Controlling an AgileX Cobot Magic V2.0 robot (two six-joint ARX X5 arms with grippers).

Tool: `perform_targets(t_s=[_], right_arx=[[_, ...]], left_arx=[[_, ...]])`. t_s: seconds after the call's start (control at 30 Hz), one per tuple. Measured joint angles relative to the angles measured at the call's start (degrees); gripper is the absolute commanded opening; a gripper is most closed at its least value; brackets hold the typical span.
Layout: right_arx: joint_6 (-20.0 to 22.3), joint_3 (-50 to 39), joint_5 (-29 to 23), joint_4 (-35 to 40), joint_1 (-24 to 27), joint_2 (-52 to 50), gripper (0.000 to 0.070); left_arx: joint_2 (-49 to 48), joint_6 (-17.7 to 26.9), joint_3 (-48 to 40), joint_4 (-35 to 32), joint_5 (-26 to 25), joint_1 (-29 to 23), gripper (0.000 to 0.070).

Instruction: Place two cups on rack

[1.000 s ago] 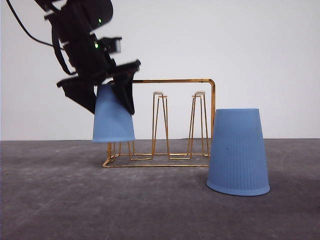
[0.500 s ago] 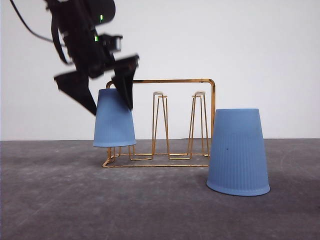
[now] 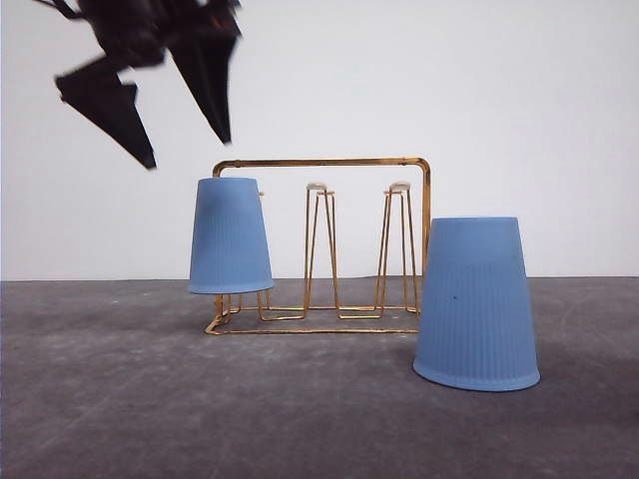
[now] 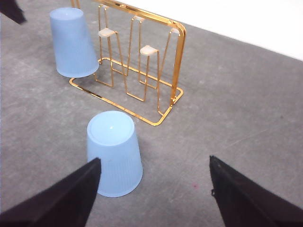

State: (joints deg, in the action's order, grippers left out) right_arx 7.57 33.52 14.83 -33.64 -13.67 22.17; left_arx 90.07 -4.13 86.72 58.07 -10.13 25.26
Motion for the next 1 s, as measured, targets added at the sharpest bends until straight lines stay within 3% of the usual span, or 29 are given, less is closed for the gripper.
perform_targets(t_s=[0.2, 0.4, 0.53, 0.7, 1.0], right_arx=[[-1.55, 0.0, 0.66, -0.01, 0.01, 0.06, 0.0464], [-2.72, 0.0, 5.34, 0.01, -0.37, 2.57, 0.0465], [-3.45, 0.0, 5.65, 0.09, -1.16, 6.97, 0.0479], [-3.83, 0.0, 5.63, 2.45, -2.68, 14.34, 0.0576], [-6.2, 0.0, 2.93, 14.61, -7.95, 31.14, 0.0643]], left_arx=[[-13.89, -1.35, -17.21, -10.14, -0.53, -0.16, 0.0457], [-29.61, -5.14, -34.26, -19.26, -0.51, -2.08, 0.0458], [-38.28, -7.1, -43.44, -20.29, -0.22, -4.49, 0.0459], [-44.02, -8.19, -48.05, -17.28, -0.16, -6.56, 0.0459], [-45.52, -8.82, -48.13, -17.63, -0.14, -6.64, 0.0459]])
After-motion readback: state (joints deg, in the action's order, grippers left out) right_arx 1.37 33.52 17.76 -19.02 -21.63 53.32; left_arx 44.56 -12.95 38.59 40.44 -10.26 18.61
